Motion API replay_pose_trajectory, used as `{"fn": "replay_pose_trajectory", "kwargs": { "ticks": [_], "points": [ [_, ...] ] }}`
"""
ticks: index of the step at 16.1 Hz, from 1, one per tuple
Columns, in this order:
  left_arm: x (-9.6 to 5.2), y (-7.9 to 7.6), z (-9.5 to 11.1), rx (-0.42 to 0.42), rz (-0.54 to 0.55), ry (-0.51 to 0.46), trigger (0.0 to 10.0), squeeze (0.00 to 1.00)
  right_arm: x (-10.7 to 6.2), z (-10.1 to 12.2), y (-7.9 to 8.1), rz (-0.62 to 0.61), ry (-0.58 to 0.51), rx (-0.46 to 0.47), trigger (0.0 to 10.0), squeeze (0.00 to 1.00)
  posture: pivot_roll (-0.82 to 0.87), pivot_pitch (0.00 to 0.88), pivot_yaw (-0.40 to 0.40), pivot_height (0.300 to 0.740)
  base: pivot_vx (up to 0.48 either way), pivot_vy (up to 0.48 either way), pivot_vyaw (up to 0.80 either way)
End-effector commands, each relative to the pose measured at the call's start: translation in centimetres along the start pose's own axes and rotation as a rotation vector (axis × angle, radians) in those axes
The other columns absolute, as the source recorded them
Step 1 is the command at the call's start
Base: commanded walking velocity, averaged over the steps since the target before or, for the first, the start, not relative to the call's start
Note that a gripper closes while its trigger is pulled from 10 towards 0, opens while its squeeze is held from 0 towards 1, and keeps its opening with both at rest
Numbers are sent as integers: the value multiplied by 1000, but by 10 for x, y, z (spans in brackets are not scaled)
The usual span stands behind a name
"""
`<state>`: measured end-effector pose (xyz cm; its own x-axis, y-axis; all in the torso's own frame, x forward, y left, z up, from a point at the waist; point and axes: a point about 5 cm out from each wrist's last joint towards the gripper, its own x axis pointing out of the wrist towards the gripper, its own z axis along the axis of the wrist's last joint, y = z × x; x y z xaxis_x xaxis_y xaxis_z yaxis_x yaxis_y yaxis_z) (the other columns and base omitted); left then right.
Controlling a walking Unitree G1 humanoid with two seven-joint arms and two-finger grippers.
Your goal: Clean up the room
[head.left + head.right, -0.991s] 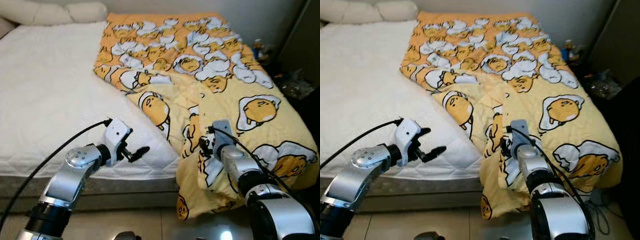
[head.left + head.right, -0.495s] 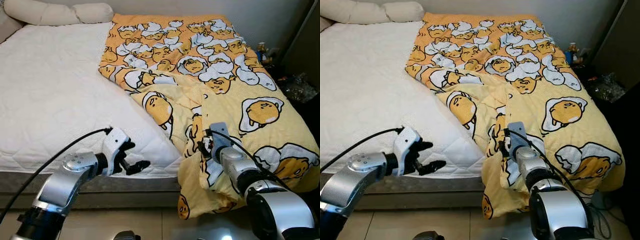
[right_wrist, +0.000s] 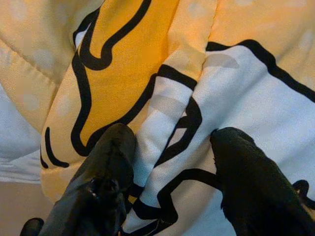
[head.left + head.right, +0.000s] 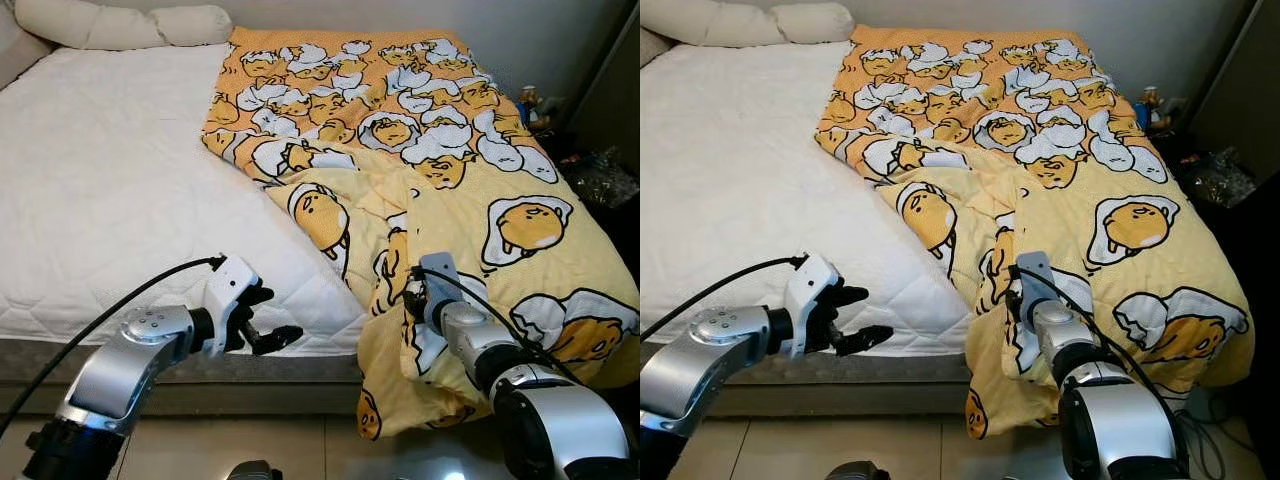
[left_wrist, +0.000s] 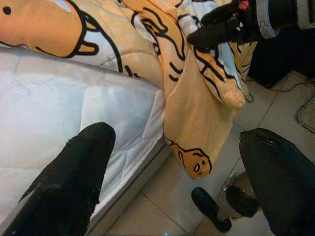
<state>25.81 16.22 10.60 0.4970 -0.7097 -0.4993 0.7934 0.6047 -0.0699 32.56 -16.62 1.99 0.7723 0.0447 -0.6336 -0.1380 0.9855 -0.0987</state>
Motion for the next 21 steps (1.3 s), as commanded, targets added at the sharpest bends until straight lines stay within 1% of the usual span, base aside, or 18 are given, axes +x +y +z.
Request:
{"fn": "replay_pose_trajectory", "kwargs": {
  "ticks": [1,3,4,5,7,9,12,15,16,17,18,19,20,21],
  "points": [
    [-1,-2,1,3,-6,9,10000,0,0,-8,-2,-13,20,25,863,0,192,0,-4,740,0,0,0],
    [-2,-2,1,-2,-5,12,10000,0,-1,-9,-2,-12,25,26,627,0,198,0,-7,740,0,0,0],
    [-3,-3,0,-1,-1,14,10000,0,-1,-10,-2,-15,30,29,157,0,201,0,-9,740,0,0,0],
    [-2,-1,0,9,23,18,10000,0,-1,-11,-3,-20,34,34,39,0,202,0,-9,740,0,0,0],
    [-2,2,-3,57,62,47,10000,0,-1,-13,-4,-26,38,45,0,0,202,0,-9,740,0,0,0],
    [-3,3,-3,71,72,39,10000,0,-1,-15,-6,-32,42,48,0,0,198,0,-9,740,0,0,0],
    [-2,9,-4,95,121,55,10000,0,-3,-17,-15,-38,35,61,0,0,186,0,-13,740,0,0,0],
    [0,11,-4,98,131,47,10000,0,-6,-14,-29,-3,4,72,0,0,171,0,-12,740,0,0,0],
    [0,11,-6,98,135,45,10000,0,-7,-10,-35,41,-20,68,0,0,160,0,-7,740,0,0,0],
    [0,12,-6,97,137,44,10000,0,-8,-6,-38,79,-42,77,0,0,151,0,-3,740,0,0,0],
    [0,12,-8,96,140,43,10000,0,-11,3,-41,178,-82,106,0,0,142,0,3,740,0,0,0],
    [-1,13,-9,96,142,43,10000,0,-13,11,-41,278,-119,120,0,0,136,0,8,740,0,0,0],
    [-2,13,-9,94,143,43,10000,0,-15,16,-40,345,-138,117,0,0,130,0,11,740,0,0,0],
    [-3,13,-10,92,145,43,10000,0,-21,26,-38,510,-189,85,0,0,125,0,13,740,0,0,0]
  ]
}}
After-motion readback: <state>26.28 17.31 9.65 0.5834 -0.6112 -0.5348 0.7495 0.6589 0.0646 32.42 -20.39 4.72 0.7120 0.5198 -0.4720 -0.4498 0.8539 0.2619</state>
